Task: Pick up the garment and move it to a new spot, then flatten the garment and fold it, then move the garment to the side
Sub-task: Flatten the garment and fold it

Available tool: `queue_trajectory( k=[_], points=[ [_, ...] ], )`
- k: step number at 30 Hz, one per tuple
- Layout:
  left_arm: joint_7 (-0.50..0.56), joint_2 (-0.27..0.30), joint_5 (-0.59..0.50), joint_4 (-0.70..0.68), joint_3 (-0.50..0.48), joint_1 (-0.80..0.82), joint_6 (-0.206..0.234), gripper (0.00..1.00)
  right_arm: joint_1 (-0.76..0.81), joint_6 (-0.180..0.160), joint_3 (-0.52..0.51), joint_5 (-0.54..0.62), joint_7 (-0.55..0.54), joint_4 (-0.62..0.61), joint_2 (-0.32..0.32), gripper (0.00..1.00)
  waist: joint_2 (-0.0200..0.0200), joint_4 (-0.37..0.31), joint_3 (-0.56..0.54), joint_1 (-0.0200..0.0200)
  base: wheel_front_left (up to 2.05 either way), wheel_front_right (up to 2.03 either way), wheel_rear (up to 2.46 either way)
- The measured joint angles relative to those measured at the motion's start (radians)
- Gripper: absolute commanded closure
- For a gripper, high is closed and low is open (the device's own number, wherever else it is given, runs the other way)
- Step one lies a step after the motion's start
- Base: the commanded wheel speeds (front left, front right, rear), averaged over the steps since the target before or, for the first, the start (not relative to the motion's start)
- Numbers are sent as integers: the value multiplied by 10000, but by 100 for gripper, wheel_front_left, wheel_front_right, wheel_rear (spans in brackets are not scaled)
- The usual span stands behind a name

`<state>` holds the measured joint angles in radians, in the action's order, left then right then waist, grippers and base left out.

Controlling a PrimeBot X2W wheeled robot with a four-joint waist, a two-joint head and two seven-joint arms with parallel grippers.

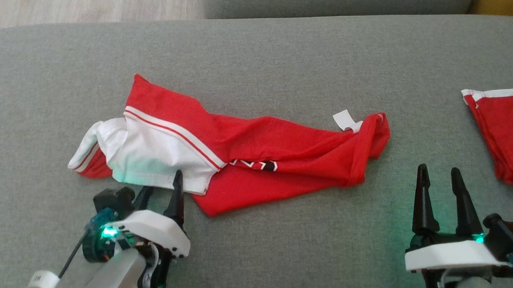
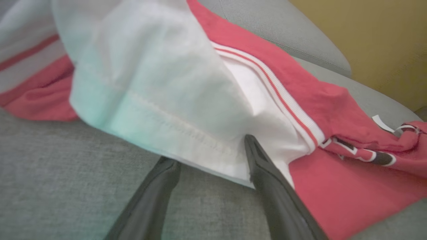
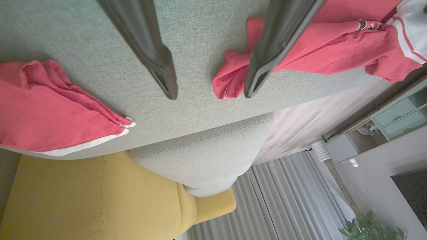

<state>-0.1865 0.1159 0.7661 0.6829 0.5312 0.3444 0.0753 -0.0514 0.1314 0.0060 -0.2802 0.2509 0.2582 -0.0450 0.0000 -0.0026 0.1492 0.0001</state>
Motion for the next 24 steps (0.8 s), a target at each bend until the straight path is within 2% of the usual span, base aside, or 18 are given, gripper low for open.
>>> queue_trajectory(
  k=[1,2,8,15,20,24],
  points=[
    [-15,-12,0,36,2,33,-77,85,0,0,0,0,0,0,0,0,0,-14,15,-1,0,0,0],
    [-58,-19,0,88,8,58,-148,100,0,0,0,0,0,0,0,0,0,-26,24,0,0,0,0],
    [-251,-52,-19,52,163,54,-245,100,3,0,8,0,0,148,0,0,0,-29,-194,-1,0,0,0],
    [-251,69,-290,-1363,443,-37,-311,100,43,0,73,-21,0,284,0,0,0,7,-746,-2,0,0,0],
    [464,472,-378,-2957,449,187,-121,100,44,0,198,-123,0,307,0,0,0,-80,-932,-2,0,0,0],
    [1350,978,-426,-3578,196,1462,138,100,18,0,543,-242,0,301,0,0,0,-336,-821,-2,0,0,0]
  ],
)
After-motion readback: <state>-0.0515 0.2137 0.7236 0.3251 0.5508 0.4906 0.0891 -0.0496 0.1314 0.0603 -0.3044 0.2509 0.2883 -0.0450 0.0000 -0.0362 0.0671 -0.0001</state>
